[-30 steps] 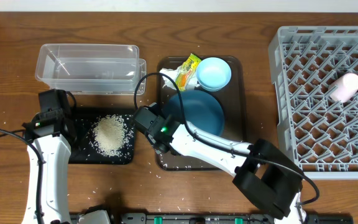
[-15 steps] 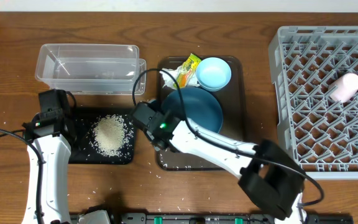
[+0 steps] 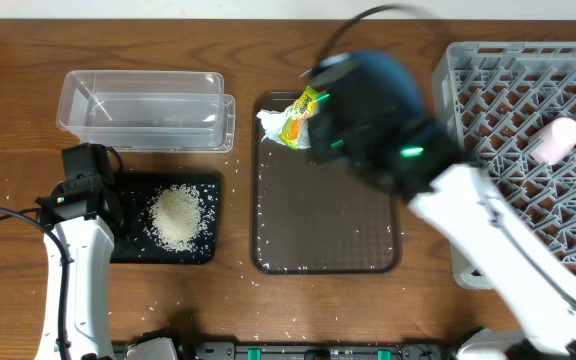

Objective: Sort waste into correct bins and load items into the dishwasher rack
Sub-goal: 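Lift the blue plate and carry it to the grey rack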

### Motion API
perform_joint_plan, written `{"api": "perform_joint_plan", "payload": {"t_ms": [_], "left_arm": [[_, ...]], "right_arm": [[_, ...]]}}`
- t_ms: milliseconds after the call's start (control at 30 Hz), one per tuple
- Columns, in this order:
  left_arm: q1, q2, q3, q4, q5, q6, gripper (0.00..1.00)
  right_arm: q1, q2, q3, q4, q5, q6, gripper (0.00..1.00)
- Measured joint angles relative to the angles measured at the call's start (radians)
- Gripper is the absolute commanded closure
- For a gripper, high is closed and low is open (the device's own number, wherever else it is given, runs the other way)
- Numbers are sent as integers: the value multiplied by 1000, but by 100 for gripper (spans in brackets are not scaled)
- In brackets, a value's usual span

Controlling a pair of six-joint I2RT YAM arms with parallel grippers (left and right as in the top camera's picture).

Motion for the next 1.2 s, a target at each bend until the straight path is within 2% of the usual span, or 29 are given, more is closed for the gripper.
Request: {"api": "perform_joint_plan", "payload": {"t_ms": [267,433,600,733,833,933,1067,1200], "left_arm": [[0,0,0,0,0,0,7],[0,0,0,0,0,0,7],[0,0,0,0,0,0,7],[0,0,0,0,0,0,7],[0,0,0,0,0,0,7],[0,0,0,-1,0,0,7],[0,0,0,0,0,0,7],[0,0,0,0,0,0,7]], "right_arm": [[-418,-51,1,70,-294,-111,99],[-679,-6,1,211,-613,-162,99],[-840,93,1,349,-905,-163,99],[-892,204,1,483,-1068,-115,99],[-911,309,0,650,-1170,-17,99],[-922,374,-2,748,-1228,71,99],[-946,428,-2,788,-1277,174,99],[-972,435,-2,792,-1325,212,99]]}}
